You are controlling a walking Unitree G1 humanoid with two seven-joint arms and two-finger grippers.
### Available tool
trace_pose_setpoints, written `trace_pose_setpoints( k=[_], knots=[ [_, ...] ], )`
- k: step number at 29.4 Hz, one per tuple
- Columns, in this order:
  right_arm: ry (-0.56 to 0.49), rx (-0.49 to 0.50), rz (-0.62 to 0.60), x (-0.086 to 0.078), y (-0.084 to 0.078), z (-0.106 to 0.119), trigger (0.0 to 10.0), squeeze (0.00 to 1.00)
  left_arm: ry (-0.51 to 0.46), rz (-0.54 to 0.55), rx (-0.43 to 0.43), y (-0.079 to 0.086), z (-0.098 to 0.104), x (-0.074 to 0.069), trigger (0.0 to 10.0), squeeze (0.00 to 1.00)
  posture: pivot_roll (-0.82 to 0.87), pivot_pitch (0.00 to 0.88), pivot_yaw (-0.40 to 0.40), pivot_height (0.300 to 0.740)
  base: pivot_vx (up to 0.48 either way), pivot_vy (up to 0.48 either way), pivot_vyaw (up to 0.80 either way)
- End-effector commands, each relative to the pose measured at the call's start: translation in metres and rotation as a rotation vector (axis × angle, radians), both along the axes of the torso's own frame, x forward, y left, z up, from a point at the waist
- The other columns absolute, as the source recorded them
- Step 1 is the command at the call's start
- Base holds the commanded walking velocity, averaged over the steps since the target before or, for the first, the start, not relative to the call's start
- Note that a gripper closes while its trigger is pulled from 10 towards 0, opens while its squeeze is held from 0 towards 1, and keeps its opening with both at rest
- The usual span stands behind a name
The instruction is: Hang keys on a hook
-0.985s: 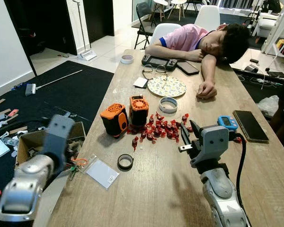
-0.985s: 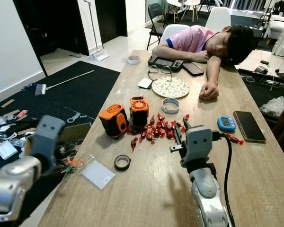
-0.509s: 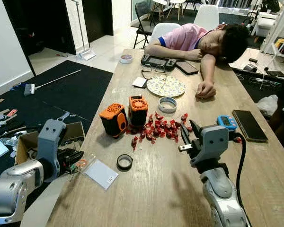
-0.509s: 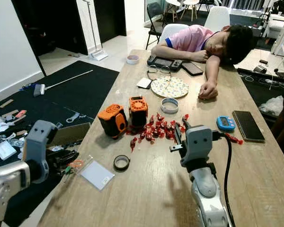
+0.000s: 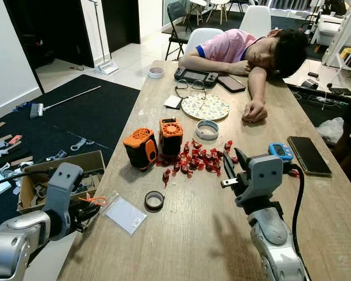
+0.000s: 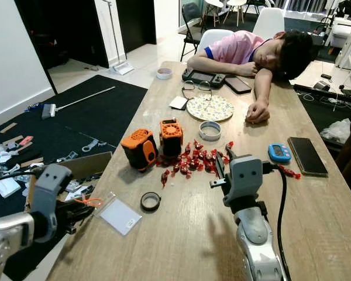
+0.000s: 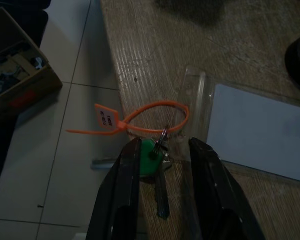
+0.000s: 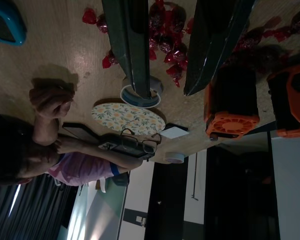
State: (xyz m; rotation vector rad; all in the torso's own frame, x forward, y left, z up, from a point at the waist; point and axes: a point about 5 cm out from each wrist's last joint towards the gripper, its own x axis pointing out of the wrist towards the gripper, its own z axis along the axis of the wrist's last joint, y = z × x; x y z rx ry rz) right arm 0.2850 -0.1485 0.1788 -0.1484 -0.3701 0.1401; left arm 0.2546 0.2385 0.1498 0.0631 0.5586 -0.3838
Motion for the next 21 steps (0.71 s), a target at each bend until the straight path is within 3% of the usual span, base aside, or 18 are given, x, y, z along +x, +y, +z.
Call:
trace_pose_setpoints(
  k=[1,2,4,5,6,14,15,16,17,18,21],
  knots=[
    [0.013,0.002,-0.005,0.001,-0.003,-0.004,10.0,0.00,0.001,0.001,0.015,0.002,0.000,-0.001,4.8,0.00,0.11,0.126,0.002,0.740,0.000,0.000,0.00],
    [0.013,0.002,-0.005,0.001,-0.003,-0.004,10.0,0.00,0.001,0.001,0.015,0.002,0.000,-0.001,4.8,0.00,0.11,0.126,0.002,0.740,0.000,0.000,0.00],
    [0.013,0.002,-0.006,0.001,-0.003,-0.004,10.0,0.00,-0.002,0.006,0.009,0.003,0.001,0.000,0.8,0.00,0.11,0.127,0.002,0.740,0.000,0.000,0.00],
    [0.013,0.002,-0.006,0.001,-0.003,-0.004,10.0,0.00,-0.002,0.006,0.009,0.003,0.001,0.000,0.8,0.00,0.11,0.127,0.002,0.740,0.000,0.000,0.00],
    [0.013,0.001,-0.006,0.001,-0.003,-0.003,10.0,0.00,-0.005,0.012,-0.001,0.003,0.001,0.000,0.0,0.00,0.11,0.128,0.002,0.740,0.000,0.000,0.00],
    [0.014,0.002,-0.007,0.001,-0.003,-0.004,10.0,0.00,-0.020,0.020,-0.040,0.002,0.006,0.002,0.0,0.00,0.11,0.130,0.004,0.740,0.000,0.000,0.00],
    [0.015,0.003,-0.008,0.001,-0.003,-0.004,10.0,0.00,-0.074,0.008,-0.087,-0.001,0.015,0.004,10.0,0.00,0.11,0.131,0.004,0.740,0.000,0.000,0.00],
    [0.015,0.003,-0.008,0.001,-0.003,-0.004,10.0,0.00,-0.074,0.008,-0.087,-0.001,0.015,0.004,10.0,0.00,0.11,0.131,0.004,0.740,0.000,0.000,0.00],
    [0.015,0.003,-0.008,0.001,-0.003,-0.004,10.0,0.00,-0.178,0.019,-0.152,-0.005,0.031,0.009,10.0,0.00,0.11,0.132,0.004,0.740,0.000,0.000,0.00],
    [0.015,0.003,-0.008,0.001,-0.003,-0.004,10.0,0.00,-0.178,0.019,-0.152,-0.005,0.031,0.009,10.0,0.00,0.11,0.132,0.004,0.740,0.000,0.000,0.00],
    [0.011,0.006,-0.001,0.002,-0.001,-0.003,10.0,0.00,-0.566,0.192,-0.282,-0.018,0.088,0.026,10.0,0.00,0.10,0.133,-0.002,0.740,0.000,0.000,0.00]
  ],
)
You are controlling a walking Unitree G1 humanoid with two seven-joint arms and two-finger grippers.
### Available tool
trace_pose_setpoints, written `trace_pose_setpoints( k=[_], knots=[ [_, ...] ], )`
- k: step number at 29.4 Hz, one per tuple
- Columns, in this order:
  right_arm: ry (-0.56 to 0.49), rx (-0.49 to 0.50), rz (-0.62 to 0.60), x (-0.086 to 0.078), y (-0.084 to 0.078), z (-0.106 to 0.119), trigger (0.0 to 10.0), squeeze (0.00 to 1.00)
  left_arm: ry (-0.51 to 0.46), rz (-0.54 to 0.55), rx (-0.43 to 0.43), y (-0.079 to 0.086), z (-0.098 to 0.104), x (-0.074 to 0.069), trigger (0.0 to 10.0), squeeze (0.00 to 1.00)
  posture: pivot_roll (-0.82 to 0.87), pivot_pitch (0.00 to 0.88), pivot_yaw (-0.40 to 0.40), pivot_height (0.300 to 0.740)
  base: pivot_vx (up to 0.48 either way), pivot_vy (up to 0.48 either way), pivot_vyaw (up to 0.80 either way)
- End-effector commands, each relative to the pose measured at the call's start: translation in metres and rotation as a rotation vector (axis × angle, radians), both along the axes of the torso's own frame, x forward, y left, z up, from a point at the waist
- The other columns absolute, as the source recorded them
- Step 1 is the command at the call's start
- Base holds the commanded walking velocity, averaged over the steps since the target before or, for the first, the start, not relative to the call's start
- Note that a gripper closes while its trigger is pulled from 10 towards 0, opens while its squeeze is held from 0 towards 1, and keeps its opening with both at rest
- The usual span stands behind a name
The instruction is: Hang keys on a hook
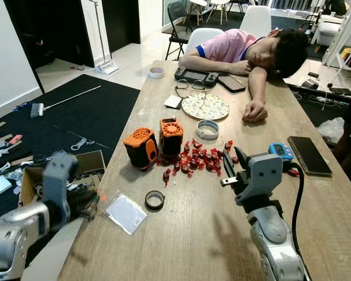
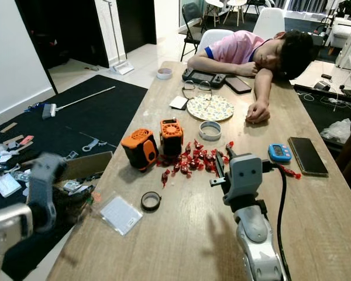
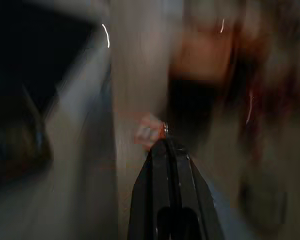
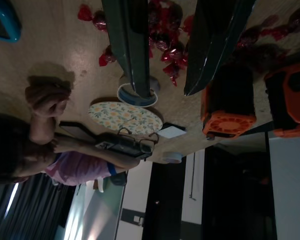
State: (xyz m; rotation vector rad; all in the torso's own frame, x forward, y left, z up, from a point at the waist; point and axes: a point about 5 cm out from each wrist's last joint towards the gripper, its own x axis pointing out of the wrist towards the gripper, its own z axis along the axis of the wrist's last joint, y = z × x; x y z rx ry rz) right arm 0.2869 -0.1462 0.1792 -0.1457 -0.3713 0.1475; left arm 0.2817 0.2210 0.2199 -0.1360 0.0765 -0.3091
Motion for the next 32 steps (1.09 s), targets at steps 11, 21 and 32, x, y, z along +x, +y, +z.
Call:
trace_pose_setpoints(
  k=[11,21,32],
  knots=[
    [0.003,0.012,0.002,0.003,0.000,0.000,10.0,0.00,-0.321,0.127,-0.162,-0.047,0.051,-0.003,10.0,0.00,0.10,0.133,-0.018,0.740,0.000,0.000,0.00],
    [-0.062,0.066,0.063,0.004,0.010,0.020,10.0,0.00,-0.298,0.133,-0.130,-0.073,0.044,-0.002,10.0,0.00,0.09,0.129,-0.016,0.740,0.000,0.000,0.00],
    [0.155,0.059,0.693,-0.040,0.067,0.004,10.0,0.00,-0.296,0.135,-0.090,-0.083,0.040,-0.005,10.0,0.00,0.10,0.127,-0.018,0.740,0.000,0.000,0.00]
  ],
)
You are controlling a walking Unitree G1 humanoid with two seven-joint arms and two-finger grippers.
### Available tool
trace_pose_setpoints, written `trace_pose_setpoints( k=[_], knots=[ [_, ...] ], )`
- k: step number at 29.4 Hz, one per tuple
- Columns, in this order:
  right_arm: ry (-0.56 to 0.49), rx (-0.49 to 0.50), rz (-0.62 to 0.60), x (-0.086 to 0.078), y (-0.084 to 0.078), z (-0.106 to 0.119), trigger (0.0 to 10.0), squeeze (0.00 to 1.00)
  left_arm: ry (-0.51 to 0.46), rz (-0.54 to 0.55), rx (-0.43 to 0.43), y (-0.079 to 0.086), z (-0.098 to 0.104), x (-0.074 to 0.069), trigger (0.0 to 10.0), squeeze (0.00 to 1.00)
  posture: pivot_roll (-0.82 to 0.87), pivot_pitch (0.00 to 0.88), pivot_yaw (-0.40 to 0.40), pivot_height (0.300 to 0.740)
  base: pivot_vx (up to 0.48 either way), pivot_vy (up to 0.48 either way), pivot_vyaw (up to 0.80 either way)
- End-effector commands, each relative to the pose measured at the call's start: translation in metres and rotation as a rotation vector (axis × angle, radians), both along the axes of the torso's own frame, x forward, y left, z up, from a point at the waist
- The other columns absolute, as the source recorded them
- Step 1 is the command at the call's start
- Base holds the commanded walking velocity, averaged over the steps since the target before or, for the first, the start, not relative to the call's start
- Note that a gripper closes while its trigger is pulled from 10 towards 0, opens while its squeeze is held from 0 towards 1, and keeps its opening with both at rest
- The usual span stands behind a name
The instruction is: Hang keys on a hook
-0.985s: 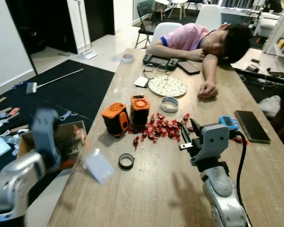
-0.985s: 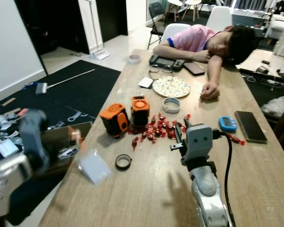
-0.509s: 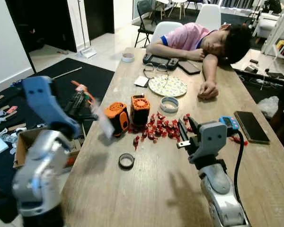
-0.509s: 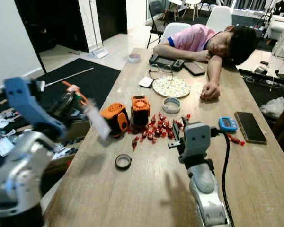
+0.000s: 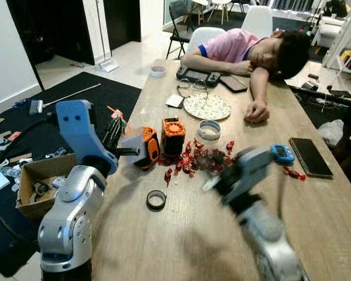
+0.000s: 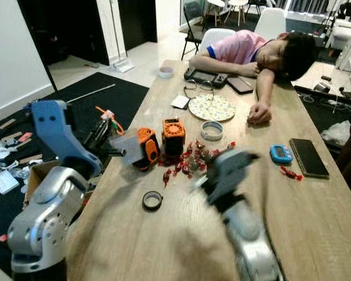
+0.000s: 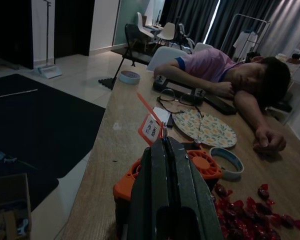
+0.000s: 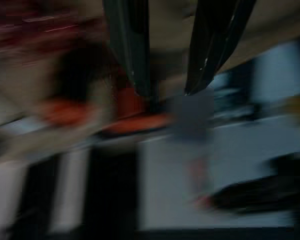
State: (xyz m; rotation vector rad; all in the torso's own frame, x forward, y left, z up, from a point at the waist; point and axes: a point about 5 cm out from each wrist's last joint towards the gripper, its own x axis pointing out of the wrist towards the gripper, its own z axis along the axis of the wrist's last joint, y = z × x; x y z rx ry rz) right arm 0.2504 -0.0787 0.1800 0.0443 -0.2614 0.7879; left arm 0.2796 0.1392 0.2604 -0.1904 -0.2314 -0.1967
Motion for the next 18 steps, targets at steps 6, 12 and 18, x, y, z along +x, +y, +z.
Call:
trace_pose_setpoints(
  k=[6,12,18],
  knots=[
    [0.031,-0.011,0.096,-0.009,0.002,0.001,10.0,0.00,-0.004,-0.017,0.021,-0.004,-0.004,-0.005,10.0,0.00,0.10,0.127,-0.019,0.740,0.000,0.000,0.00],
    [0.037,-0.048,0.089,-0.009,-0.004,0.001,10.0,0.00,0.005,-0.023,0.031,-0.006,-0.008,-0.005,10.0,0.00,0.10,0.118,-0.018,0.740,0.000,0.000,0.00],
    [0.039,-0.049,0.071,-0.008,-0.008,0.002,10.0,0.00,0.010,-0.019,0.061,-0.008,-0.014,-0.007,10.0,0.00,0.09,0.111,-0.020,0.740,0.000,0.000,0.00]
  ],
)
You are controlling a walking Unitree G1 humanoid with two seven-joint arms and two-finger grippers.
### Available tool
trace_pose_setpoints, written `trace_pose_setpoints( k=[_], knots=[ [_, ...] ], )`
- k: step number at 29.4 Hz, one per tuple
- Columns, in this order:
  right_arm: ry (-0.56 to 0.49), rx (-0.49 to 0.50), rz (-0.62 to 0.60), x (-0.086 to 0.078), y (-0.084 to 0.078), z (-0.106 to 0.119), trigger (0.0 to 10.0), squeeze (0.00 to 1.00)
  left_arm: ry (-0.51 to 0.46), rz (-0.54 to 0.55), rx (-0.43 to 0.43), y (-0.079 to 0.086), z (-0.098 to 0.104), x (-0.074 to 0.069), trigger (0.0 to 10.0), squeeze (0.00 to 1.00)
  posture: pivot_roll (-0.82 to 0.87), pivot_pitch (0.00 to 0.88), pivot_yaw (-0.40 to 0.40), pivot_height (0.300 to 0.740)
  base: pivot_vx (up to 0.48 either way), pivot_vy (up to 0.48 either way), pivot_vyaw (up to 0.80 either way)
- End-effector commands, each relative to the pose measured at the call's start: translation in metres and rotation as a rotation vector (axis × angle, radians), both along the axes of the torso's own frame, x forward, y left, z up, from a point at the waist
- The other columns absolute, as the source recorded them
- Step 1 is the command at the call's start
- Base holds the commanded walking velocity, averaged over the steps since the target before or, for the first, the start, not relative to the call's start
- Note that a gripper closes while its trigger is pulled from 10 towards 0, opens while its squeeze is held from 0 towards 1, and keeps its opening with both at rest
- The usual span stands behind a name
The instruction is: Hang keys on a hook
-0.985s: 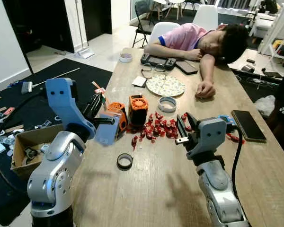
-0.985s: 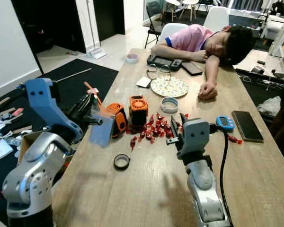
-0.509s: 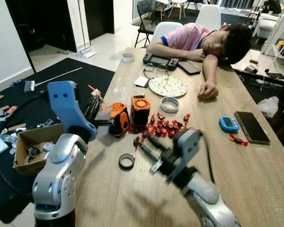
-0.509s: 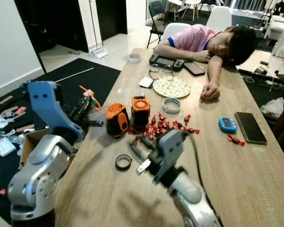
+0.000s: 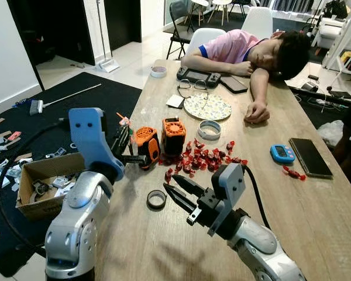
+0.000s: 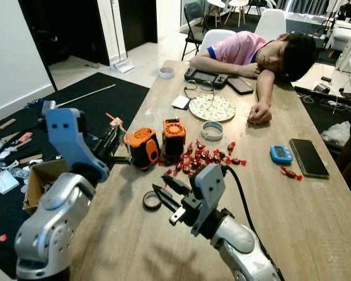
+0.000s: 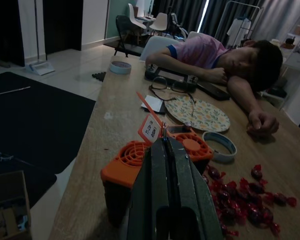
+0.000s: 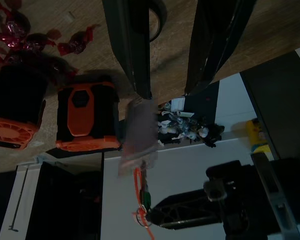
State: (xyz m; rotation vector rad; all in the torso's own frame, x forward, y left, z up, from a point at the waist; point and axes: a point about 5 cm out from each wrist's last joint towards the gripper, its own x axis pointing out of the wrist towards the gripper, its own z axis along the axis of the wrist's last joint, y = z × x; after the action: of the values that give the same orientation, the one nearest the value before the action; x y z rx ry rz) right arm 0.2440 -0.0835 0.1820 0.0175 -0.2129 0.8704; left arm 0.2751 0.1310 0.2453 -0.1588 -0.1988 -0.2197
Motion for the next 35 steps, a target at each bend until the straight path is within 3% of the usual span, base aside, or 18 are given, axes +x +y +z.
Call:
trace_pose_setpoints(
  k=[1,5,10,18,23,27,35],
  knots=[
    [0.005,0.005,-0.024,0.000,-0.004,0.001,10.0,0.00,-0.019,0.008,0.024,0.001,0.000,-0.002,10.0,0.00,0.09,0.107,-0.022,0.740,0.000,0.000,0.00],
    [-0.022,0.018,-0.081,0.004,-0.006,0.004,10.0,0.00,-0.030,0.025,0.028,0.003,0.001,-0.003,10.0,0.00,0.09,0.107,-0.022,0.740,0.000,0.000,0.00],
    [-0.114,0.034,-0.241,0.015,-0.011,0.013,10.0,0.00,-0.055,0.062,-0.023,0.008,0.003,0.000,10.0,0.00,0.08,0.069,-0.038,0.740,0.000,0.000,0.00],
    [-0.140,0.039,-0.236,0.024,-0.005,0.019,10.0,0.00,-0.086,0.077,-0.036,0.005,0.006,0.010,10.0,0.00,0.08,0.034,-0.055,0.740,0.000,0.000,0.00],
    [-0.104,0.044,-0.240,0.024,-0.005,0.010,10.0,0.00,-0.076,0.090,-0.026,0.008,0.001,0.007,10.0,0.00,0.09,0.038,-0.056,0.740,0.000,0.000,0.00],
    [-0.069,0.074,-0.235,0.022,-0.002,0.004,10.0,0.00,-0.075,0.088,0.030,0.010,-0.003,0.002,10.0,0.00,0.10,0.047,-0.051,0.740,0.000,0.000,0.00],
    [-0.078,0.088,-0.232,0.024,-0.001,0.005,10.0,0.00,-0.078,0.090,0.074,0.009,-0.007,0.002,10.0,0.00,0.11,0.057,-0.048,0.740,0.000,0.000,0.00]
  ],
)
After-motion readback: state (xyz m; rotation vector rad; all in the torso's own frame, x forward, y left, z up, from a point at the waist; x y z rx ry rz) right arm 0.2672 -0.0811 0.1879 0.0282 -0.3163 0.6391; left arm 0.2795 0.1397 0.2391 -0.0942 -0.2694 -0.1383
